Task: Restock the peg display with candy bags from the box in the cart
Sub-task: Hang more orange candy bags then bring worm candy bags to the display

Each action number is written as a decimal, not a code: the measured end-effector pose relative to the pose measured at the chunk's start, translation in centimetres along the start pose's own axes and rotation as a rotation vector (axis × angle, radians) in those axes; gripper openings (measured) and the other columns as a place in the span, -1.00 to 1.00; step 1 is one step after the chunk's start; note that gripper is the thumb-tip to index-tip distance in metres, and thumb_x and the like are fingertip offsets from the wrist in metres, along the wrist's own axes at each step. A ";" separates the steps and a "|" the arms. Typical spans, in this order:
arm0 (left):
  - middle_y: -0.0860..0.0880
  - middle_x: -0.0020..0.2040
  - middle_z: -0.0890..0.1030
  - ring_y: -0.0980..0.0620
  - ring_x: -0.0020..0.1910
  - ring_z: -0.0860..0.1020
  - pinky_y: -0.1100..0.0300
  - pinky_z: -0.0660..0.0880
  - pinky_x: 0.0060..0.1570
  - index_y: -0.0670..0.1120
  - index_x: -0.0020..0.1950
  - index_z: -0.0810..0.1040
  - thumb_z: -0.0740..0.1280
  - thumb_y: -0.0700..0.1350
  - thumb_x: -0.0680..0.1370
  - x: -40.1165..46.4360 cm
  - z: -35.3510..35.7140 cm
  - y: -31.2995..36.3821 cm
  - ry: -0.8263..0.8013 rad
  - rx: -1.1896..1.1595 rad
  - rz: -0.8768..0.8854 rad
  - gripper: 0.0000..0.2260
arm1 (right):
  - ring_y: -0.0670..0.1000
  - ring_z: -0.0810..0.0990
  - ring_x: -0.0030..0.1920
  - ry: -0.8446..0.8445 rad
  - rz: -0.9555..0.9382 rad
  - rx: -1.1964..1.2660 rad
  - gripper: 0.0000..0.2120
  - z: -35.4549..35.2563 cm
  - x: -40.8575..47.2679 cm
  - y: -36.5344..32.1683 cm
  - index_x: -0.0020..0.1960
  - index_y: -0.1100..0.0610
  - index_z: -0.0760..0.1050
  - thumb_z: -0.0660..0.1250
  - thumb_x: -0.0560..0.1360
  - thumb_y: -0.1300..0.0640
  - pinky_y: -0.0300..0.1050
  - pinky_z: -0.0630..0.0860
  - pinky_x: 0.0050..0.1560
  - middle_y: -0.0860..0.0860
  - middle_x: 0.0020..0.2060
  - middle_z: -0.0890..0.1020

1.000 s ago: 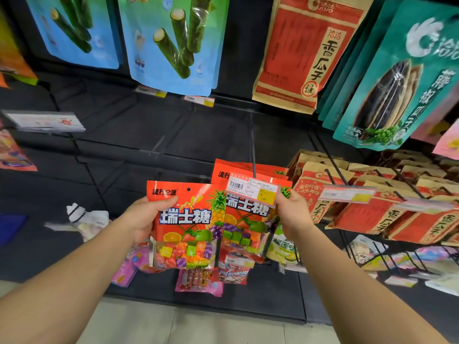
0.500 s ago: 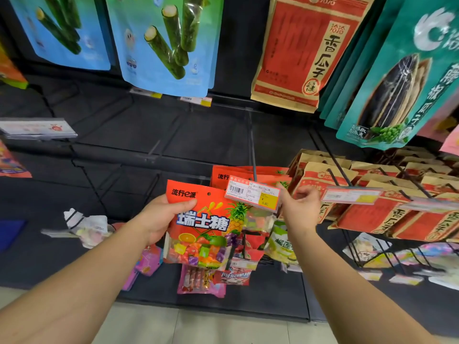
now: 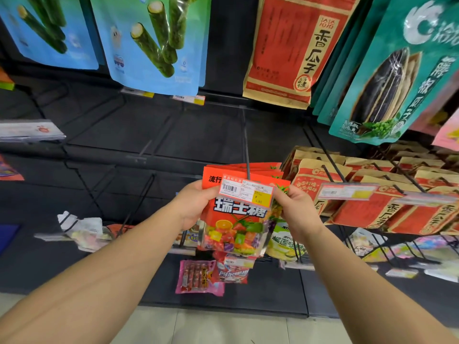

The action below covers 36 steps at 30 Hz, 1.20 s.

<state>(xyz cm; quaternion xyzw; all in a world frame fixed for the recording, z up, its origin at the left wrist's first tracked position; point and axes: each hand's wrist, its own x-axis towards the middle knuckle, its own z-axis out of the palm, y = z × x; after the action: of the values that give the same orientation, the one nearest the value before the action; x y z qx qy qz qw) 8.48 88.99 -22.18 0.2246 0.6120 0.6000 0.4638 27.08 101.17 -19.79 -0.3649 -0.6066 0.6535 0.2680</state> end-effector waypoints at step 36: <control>-0.02 -0.15 0.73 0.01 -0.16 0.64 0.10 0.56 -0.09 -0.02 -0.08 0.66 0.35 0.01 0.61 -0.2 -1.6 0.4 0.147 0.049 0.114 -0.84 | -0.04 0.72 -0.13 0.132 -0.066 0.062 -0.86 1.6 -0.4 0.7 -0.05 0.09 0.65 0.33 0.59 0.10 -0.14 0.59 -0.13 -0.01 -0.17 0.75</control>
<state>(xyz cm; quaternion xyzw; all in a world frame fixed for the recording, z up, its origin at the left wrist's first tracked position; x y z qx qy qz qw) 7.12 88.05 -22.02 0.2259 0.6452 0.6250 0.3769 26.13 99.80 -20.39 -0.3788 -0.5788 0.6372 0.3398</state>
